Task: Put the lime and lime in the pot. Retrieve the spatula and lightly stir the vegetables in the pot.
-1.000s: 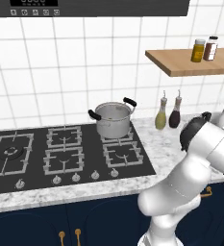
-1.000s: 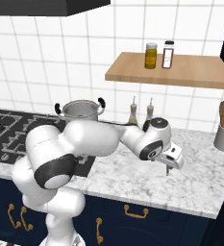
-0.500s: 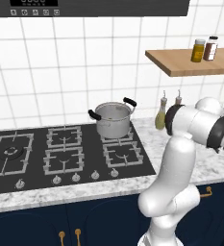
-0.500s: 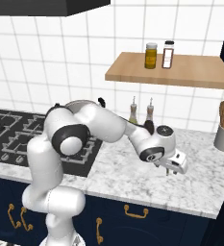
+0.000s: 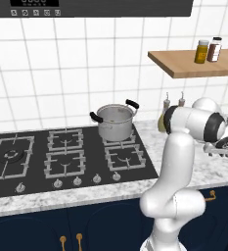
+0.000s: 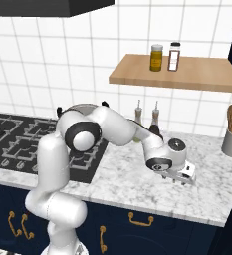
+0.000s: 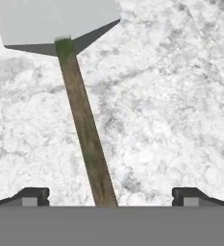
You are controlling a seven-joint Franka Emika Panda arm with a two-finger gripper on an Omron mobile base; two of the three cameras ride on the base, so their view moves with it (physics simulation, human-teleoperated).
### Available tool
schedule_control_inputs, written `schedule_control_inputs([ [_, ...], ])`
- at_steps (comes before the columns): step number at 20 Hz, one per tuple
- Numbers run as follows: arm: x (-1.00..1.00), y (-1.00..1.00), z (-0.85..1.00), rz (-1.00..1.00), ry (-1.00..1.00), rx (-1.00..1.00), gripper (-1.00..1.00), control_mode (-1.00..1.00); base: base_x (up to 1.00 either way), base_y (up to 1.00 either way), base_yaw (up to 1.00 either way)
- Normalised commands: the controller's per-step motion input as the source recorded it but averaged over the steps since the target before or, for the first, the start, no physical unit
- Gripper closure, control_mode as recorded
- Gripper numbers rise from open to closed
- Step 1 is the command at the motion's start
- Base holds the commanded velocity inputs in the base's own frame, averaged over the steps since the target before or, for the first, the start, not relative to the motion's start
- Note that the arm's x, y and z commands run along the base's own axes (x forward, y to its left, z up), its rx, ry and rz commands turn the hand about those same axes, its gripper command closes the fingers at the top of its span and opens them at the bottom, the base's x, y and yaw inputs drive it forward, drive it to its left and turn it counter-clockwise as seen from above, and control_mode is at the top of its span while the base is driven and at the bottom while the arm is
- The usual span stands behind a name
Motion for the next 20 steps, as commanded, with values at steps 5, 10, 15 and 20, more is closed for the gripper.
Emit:
schedule_control_inputs([
  [5, 0.24, 0.00, -0.33, 0.06, 0.00, 0.00, 1.00, -1.00, 0.00, 0.00, 0.00],
  [10, -0.17, 0.42, -0.02, 0.07, -0.02, -0.06, 1.00, -1.00, 0.00, 0.00, 0.00],
  [15, -0.53, 0.70, 0.68, 0.29, -0.19, -0.30, 1.00, -1.00, 0.00, 0.00, 0.00],
  [20, -0.46, 0.83, 1.00, 0.51, -0.20, -0.45, 1.00, -1.00, 0.00, 0.00, 0.00],
])
